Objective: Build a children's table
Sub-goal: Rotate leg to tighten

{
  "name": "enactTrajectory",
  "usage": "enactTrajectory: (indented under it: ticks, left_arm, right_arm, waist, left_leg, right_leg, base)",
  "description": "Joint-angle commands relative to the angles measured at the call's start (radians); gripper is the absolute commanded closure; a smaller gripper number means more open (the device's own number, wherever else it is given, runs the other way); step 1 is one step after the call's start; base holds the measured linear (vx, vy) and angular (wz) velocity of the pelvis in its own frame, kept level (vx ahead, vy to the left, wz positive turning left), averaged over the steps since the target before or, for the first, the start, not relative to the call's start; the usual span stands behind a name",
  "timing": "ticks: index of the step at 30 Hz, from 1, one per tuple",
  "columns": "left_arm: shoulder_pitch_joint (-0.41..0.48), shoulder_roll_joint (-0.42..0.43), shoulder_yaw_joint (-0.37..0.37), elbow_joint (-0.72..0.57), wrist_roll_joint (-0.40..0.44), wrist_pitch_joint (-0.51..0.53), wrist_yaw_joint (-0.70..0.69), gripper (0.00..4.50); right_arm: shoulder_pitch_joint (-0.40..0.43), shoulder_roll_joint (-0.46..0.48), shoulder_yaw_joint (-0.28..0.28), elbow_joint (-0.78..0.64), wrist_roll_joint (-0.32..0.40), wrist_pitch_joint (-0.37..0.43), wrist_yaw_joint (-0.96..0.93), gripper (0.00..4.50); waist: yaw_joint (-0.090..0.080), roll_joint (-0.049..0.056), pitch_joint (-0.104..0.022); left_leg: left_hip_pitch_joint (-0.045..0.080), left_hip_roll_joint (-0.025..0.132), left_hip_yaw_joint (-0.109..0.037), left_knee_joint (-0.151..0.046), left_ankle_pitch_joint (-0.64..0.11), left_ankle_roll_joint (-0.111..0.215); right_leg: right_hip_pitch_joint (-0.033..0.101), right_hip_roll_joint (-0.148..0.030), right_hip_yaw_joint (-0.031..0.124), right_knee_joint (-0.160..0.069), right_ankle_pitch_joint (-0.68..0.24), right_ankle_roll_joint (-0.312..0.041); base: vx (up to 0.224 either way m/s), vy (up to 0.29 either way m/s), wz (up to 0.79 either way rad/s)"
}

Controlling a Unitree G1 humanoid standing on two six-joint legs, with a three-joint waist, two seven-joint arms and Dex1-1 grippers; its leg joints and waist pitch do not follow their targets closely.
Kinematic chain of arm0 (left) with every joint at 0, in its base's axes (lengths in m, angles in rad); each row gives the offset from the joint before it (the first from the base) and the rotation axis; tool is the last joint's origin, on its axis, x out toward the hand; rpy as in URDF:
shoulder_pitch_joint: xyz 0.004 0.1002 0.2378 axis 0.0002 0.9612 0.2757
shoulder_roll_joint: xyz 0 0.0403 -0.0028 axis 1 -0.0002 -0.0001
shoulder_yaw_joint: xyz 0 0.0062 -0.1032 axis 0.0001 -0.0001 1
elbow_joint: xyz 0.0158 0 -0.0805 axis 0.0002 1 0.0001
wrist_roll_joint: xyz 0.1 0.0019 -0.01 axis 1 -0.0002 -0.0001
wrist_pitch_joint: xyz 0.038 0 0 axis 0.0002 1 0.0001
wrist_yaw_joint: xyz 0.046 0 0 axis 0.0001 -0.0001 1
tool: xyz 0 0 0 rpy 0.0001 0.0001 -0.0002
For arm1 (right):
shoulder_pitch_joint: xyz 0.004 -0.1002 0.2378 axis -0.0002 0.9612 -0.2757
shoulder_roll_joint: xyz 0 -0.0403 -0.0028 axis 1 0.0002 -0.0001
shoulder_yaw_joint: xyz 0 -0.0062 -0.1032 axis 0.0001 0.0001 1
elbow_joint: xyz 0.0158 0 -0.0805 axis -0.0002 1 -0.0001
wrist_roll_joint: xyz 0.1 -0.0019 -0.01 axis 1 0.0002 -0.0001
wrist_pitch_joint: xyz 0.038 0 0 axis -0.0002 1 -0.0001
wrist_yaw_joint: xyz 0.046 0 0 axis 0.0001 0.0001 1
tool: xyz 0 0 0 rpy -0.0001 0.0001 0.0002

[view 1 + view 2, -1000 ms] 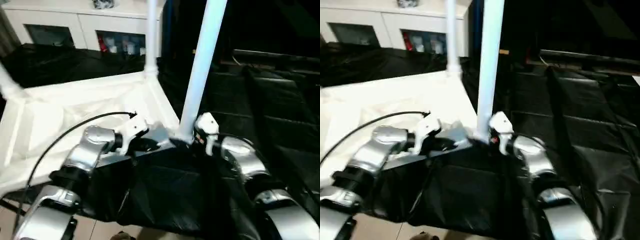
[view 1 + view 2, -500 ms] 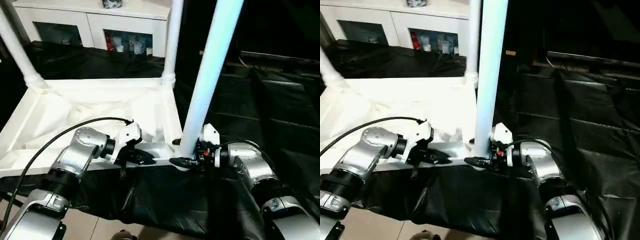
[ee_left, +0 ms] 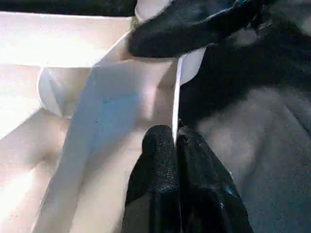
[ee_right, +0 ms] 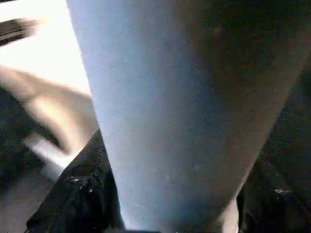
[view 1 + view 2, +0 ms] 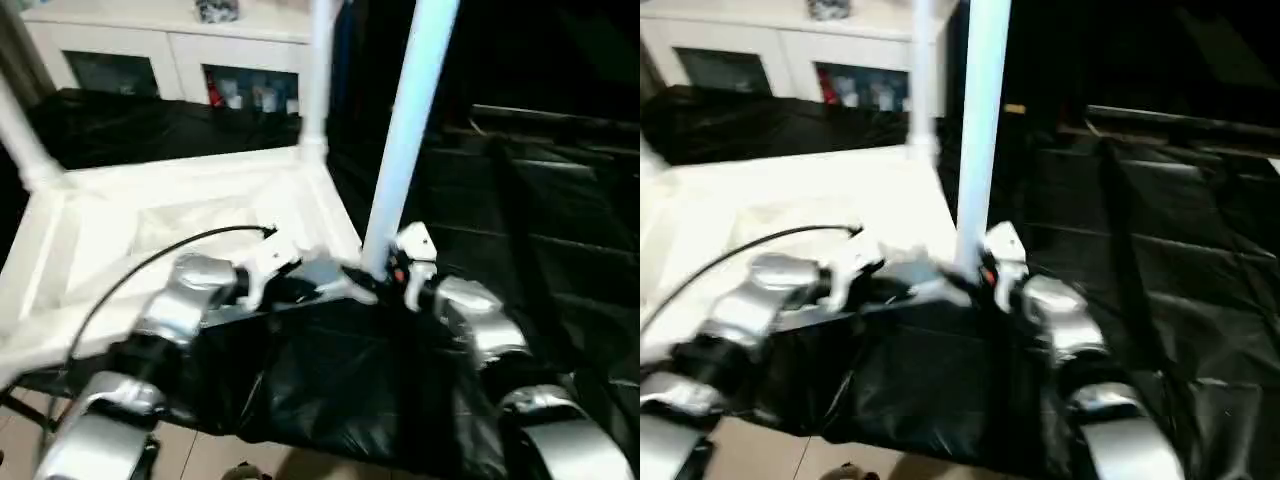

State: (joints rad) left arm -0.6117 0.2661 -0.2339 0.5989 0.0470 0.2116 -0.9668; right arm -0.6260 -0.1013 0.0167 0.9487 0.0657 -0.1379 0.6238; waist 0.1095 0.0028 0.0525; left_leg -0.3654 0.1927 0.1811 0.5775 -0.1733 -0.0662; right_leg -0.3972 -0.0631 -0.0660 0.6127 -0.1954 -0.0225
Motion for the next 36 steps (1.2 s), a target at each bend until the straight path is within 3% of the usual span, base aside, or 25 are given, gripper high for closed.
enactTrajectory:
  ticks: [1, 4, 7, 9, 12, 15, 20, 21, 26, 29, 35, 36]
  left_arm:
    - [-0.053, -0.066, 0.040, 0.007, 0.003, 0.020, 0.169, 4.50]
    - [-0.058, -0.097, 0.044, 0.009, 0.007, 0.028, 0.215, 4.50]
    - [-0.045, -0.124, 0.033, -0.009, 0.006, 0.030, 0.218, 4.50]
    - [-0.034, -0.124, 0.025, -0.024, 0.003, 0.029, 0.200, 4.50]
    - [-0.011, -0.093, 0.020, -0.050, -0.015, 0.023, 0.142, 4.50]
    - [0.003, -0.066, 0.017, -0.063, -0.021, 0.014, 0.103, 4.50]
    - [0.025, -0.005, 0.016, -0.091, -0.044, -0.018, -0.010, 4.50]
    - [0.031, 0.030, 0.004, -0.097, -0.050, -0.034, -0.077, 4.50]
    - [0.034, 0.064, -0.005, -0.100, -0.067, -0.034, -0.146, 4.50]
    - [0.034, 0.087, -0.014, -0.098, -0.078, -0.038, -0.201, 4.50]
    - [0.039, 0.121, -0.027, -0.107, -0.099, -0.033, -0.296, 4.50]
    - [0.041, 0.126, -0.030, -0.111, -0.102, -0.029, -0.307, 4.50]
  right_arm:
    - [0.007, 0.078, 0.028, 0.071, -0.042, 0.032, -0.127, 1.82]
    - [-0.010, 0.107, 0.007, 0.102, -0.043, 0.037, -0.234, 1.82]
    - [-0.023, 0.130, 0.030, 0.124, -0.074, 0.008, -0.253, 1.82]
    - [-0.025, 0.132, 0.034, 0.124, -0.074, -0.017, -0.237, 1.27]
    - [-0.024, 0.123, 0.004, 0.112, -0.026, -0.021, -0.167, 1.00]
    - [-0.021, 0.109, 0.016, 0.102, -0.031, -0.045, -0.125, 0.65]
    - [-0.013, 0.047, 0.050, 0.090, -0.041, -0.061, 0.040, 0.65]
    - [0.000, 0.011, 0.077, 0.076, -0.049, -0.089, 0.147, 0.65]
    - [0.034, -0.028, 0.107, 0.018, -0.022, -0.088, 0.356, 0.65]
    - [0.064, -0.060, 0.140, -0.035, -0.007, -0.062, 0.505, 0.65]
    - [0.089, -0.095, 0.173, -0.079, 0.006, -0.040, 0.647, 0.65]
    - [0.092, -0.097, 0.174, -0.083, 0.005, -0.038, 0.659, 0.92]
  waist:
    - [-0.002, -0.001, -0.057]
    - [-0.004, 0.001, -0.060]
    - [-0.004, 0.000, -0.062]
    - [-0.002, 0.001, -0.065]
    - [-0.003, 0.001, -0.064]
    - [-0.006, 0.000, -0.066]
    - [-0.015, -0.001, -0.064]
    - [-0.014, 0.002, -0.064]
    - [-0.011, 0.002, -0.062]
    - [-0.006, -0.003, -0.060]
    - [0.008, -0.002, -0.060]
    - [0.011, -0.001, -0.061]
  left_leg:
    - [0.018, 0.044, -0.020, -0.075, -0.274, -0.009]
    - [0.016, 0.043, -0.018, -0.073, -0.251, -0.007]
    - [0.010, 0.040, -0.016, -0.070, -0.228, 0.010]
    - [0.008, 0.041, -0.015, -0.068, -0.203, 0.024]
    - [0.007, 0.042, -0.015, -0.067, -0.197, 0.036]
    - [0.003, 0.043, -0.016, -0.067, -0.188, 0.044]
    - [0.000, 0.041, -0.014, -0.064, -0.180, 0.063]
    - [0.003, 0.043, -0.014, -0.063, -0.189, 0.063]
    - [0.004, 0.047, -0.012, -0.064, -0.191, 0.066]
    - [0.006, 0.046, -0.010, -0.064, -0.207, 0.073]
    - [0.010, 0.049, -0.011, -0.065, -0.210, 0.064]
    - [0.011, 0.051, -0.012, -0.065, -0.208, 0.063]
  right_leg:
    - [0.037, -0.093, 0.053, -0.093, -0.341, -0.175]
    - [0.037, -0.091, 0.053, -0.087, -0.286, -0.184]
    - [0.042, -0.090, 0.053, -0.084, -0.239, -0.183]
    - [0.044, -0.089, 0.052, -0.078, -0.191, -0.189]
    - [0.046, -0.088, 0.051, -0.075, -0.163, -0.201]
    - [0.050, -0.089, 0.051, -0.071, -0.140, -0.211]
    - [0.052, -0.087, 0.049, -0.071, -0.129, -0.225]
    - [0.050, -0.088, 0.049, -0.072, -0.143, -0.225]
    - [0.050, -0.084, 0.049, -0.068, -0.131, -0.240]
    - [0.051, -0.083, 0.048, -0.074, -0.170, -0.233]
    - [0.045, -0.087, 0.050, -0.076, -0.209, -0.228]
    - [0.043, -0.088, 0.050, -0.075, -0.206, -0.230]
  base:
    - [0.000, 0.000, 0.00]
    - [0.000, 0.000, 0.00]
    - [0.000, 0.000, 0.00]
    - [0.000, 0.000, 0.00]
    - [0.000, 0.000, 0.00]
    - [0.000, 0.000, 0.00]
    - [0.000, 0.000, 0.00]
    - [0.000, 0.000, 0.00]
    - [0.000, 0.000, 0.00]
    - [0.000, 0.000, 0.00]
    - [0.000, 0.000, 0.00]
    - [0.000, 0.000, 0.00]
